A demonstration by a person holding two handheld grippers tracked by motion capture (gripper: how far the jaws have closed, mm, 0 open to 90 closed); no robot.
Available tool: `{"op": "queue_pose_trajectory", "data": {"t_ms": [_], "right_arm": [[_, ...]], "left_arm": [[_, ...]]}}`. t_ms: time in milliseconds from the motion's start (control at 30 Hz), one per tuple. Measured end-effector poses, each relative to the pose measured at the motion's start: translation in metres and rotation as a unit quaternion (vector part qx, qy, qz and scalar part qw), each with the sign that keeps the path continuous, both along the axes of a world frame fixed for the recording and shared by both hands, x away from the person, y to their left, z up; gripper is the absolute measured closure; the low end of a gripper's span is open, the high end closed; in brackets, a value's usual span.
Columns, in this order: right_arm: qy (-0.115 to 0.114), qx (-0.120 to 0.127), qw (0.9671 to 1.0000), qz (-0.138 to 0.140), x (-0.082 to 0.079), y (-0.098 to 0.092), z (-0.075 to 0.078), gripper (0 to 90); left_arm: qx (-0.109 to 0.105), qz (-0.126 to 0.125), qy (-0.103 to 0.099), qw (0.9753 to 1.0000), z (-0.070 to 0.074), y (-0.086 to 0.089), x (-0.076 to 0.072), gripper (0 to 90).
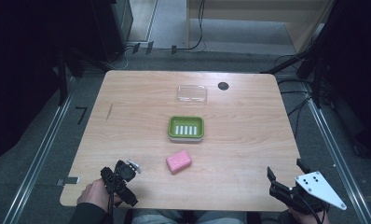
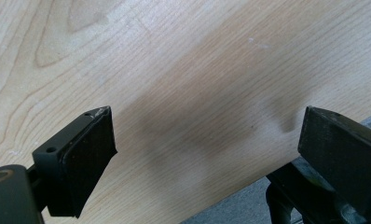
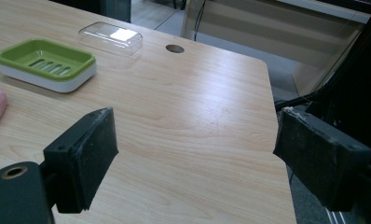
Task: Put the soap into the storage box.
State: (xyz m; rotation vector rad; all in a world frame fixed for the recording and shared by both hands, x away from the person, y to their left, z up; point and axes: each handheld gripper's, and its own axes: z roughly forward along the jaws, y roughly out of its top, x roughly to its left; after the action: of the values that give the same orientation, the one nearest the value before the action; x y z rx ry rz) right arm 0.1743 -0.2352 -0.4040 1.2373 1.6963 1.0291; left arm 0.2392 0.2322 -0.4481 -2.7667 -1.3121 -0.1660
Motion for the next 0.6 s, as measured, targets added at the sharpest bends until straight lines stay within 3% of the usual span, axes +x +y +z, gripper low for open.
{"op": "queue_pose_trajectory", "data": {"t_ms": [600], "right_arm": [[-0.002,0.002,1.0000,-0.003,-0.0004,-0.0007,0.0000,13.5]], "left_arm": [[-0.006,-0.012,-0.012,0.9998,0.0028,-0.0057,-0.0001,4.2]]}}
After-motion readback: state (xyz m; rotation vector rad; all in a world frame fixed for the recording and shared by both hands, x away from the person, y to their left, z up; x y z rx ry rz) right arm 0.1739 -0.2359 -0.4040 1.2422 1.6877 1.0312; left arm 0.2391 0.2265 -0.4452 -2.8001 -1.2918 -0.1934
